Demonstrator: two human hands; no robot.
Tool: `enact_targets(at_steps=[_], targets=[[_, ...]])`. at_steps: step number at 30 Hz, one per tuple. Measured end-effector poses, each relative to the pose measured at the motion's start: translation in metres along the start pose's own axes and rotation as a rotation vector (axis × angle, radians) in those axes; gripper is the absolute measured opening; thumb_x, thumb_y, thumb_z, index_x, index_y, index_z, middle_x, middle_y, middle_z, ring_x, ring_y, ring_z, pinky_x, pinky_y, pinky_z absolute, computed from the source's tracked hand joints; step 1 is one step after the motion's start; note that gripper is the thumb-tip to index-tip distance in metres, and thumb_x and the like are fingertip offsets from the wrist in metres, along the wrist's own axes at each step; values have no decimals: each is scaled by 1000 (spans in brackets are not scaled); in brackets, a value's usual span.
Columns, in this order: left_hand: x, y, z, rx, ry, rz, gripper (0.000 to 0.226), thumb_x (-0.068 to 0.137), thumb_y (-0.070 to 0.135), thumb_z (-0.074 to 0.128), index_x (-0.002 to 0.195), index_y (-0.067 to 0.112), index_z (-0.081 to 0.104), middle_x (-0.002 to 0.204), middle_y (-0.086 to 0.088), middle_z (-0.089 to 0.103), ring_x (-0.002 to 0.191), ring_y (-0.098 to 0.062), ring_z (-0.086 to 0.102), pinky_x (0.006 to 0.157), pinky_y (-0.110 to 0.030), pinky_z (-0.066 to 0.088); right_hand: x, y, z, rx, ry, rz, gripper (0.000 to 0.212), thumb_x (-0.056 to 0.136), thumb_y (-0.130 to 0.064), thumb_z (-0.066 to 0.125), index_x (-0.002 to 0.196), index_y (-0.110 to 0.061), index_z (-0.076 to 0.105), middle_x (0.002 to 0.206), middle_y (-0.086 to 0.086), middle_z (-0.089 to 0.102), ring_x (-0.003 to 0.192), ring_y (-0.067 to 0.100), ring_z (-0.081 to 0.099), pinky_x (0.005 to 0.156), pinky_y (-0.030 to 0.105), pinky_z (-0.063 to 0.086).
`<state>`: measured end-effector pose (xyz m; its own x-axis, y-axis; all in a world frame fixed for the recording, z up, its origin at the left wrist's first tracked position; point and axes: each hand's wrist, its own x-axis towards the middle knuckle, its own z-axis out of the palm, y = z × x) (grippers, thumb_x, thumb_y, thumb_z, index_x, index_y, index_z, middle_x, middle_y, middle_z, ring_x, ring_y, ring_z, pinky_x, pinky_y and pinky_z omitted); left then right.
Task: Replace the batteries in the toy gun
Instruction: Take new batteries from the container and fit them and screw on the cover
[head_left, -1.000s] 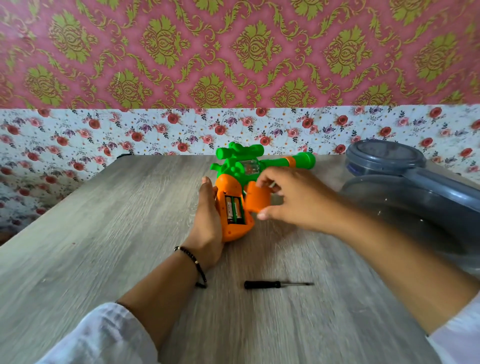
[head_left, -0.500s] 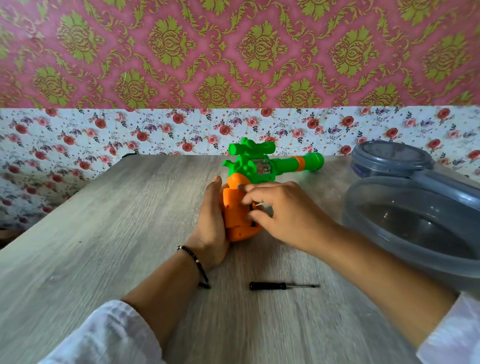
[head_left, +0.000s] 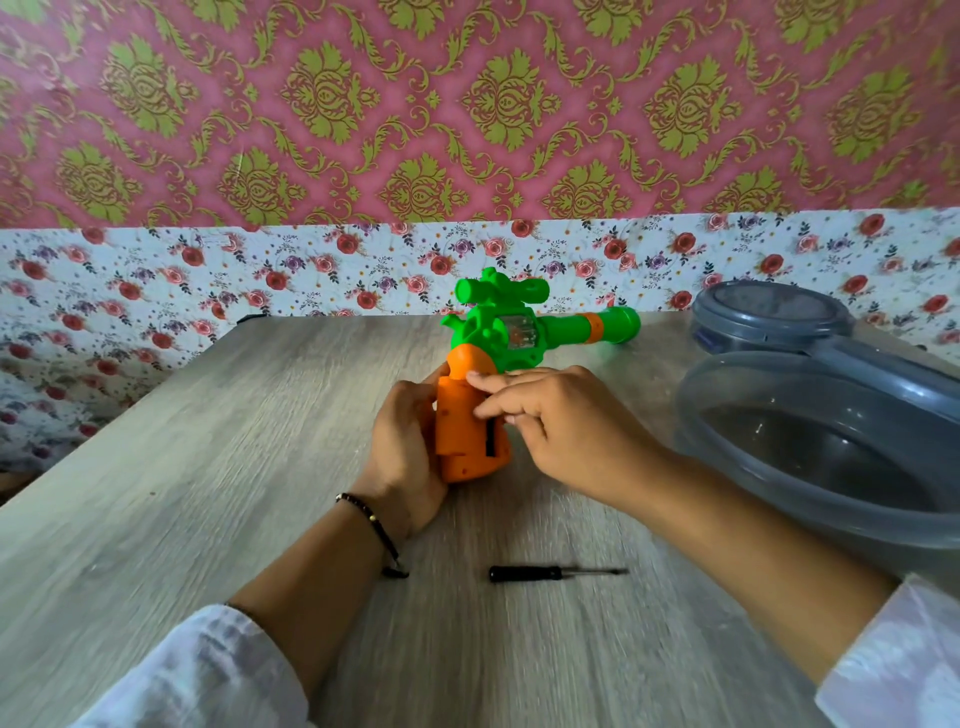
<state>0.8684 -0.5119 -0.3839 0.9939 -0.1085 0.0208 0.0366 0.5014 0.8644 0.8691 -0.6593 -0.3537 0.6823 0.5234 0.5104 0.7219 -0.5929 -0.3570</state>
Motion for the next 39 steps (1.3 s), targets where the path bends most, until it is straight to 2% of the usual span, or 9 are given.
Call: enact_targets(at_steps=[6, 10, 11, 16, 19, 22, 25, 33, 39], targets=[[0, -1, -1, 23, -28, 12, 38, 94, 25, 25, 108, 23, 60, 79, -1, 73, 72, -16, 65, 73, -35, 48, -2, 1, 0, 9, 18, -6, 34, 82, 6, 52, 103, -12, 72, 125, -4, 61, 110, 15, 61, 97, 37, 47], [1, 0, 0, 33, 3, 19, 37, 95, 22, 30, 119, 19, 58, 97, -9, 68, 81, -23, 61, 75, -37, 48, -3, 6, -4, -1, -21, 34, 32, 83, 6, 53, 104, -10, 71, 126, -4, 60, 100, 8, 63, 83, 3, 39], [1, 0, 0, 44, 17, 18, 39, 95, 21, 31, 126, 17, 54, 106, -12, 65, 85, -25, 60, 75, -37, 48, -2, 7, -4, 5, -32, 42, 32, 84, 5, 53, 105, -11, 71, 127, -4, 60, 103, 8, 62, 84, 2, 39], [1, -1, 2, 140, 24, 70, 44, 97, 15, 31, 139, 12, 44, 121, -17, 62, 95, -29, 62, 75, -39, 53, -1, 10, -8, 37, -73, 77, 34, 85, 3, 55, 110, -15, 69, 128, -7, 59, 111, 9, 60, 100, 28, 45], [1, -2, 2, 147, 21, 84, 41, 99, 12, 32, 138, 12, 44, 108, -12, 67, 85, -24, 67, 69, -38, 55, 1, 9, -16, 23, -92, 118, 33, 86, 2, 56, 109, -17, 69, 119, -7, 65, 102, -1, 62, 92, 21, 48], [2, -2, 2, 126, 36, 76, 42, 100, 12, 32, 141, 11, 40, 106, -16, 66, 81, -24, 69, 66, -36, 58, 2, 14, -30, 1, -29, 206, 27, 88, -3, 58, 106, -19, 71, 88, -11, 69, 65, -4, 60, 64, 9, 46], [1, -2, 3, 143, 39, 89, 40, 101, 12, 31, 140, 11, 41, 99, -14, 67, 81, -23, 68, 71, -36, 57, 3, 20, -41, 2, -8, 280, 23, 86, 0, 60, 103, -11, 71, 101, 2, 71, 87, 9, 64, 83, 21, 48], [0, -3, 4, 139, 48, 119, 31, 102, 29, 32, 128, 22, 46, 98, -10, 65, 80, -22, 64, 71, -33, 54, 0, 34, -24, -186, -119, 391, 12, 79, -5, 67, 86, -13, 75, 86, 7, 73, 80, 20, 65, 77, 33, 53], [4, -7, 0, 157, 54, 89, 51, 98, 45, 31, 136, 14, 45, 101, -11, 67, 78, -18, 66, 66, -28, 57, -5, 36, -12, -240, -106, 410, 11, 80, -10, 63, 80, -12, 73, 78, 11, 70, 74, 26, 63, 66, 34, 53]])
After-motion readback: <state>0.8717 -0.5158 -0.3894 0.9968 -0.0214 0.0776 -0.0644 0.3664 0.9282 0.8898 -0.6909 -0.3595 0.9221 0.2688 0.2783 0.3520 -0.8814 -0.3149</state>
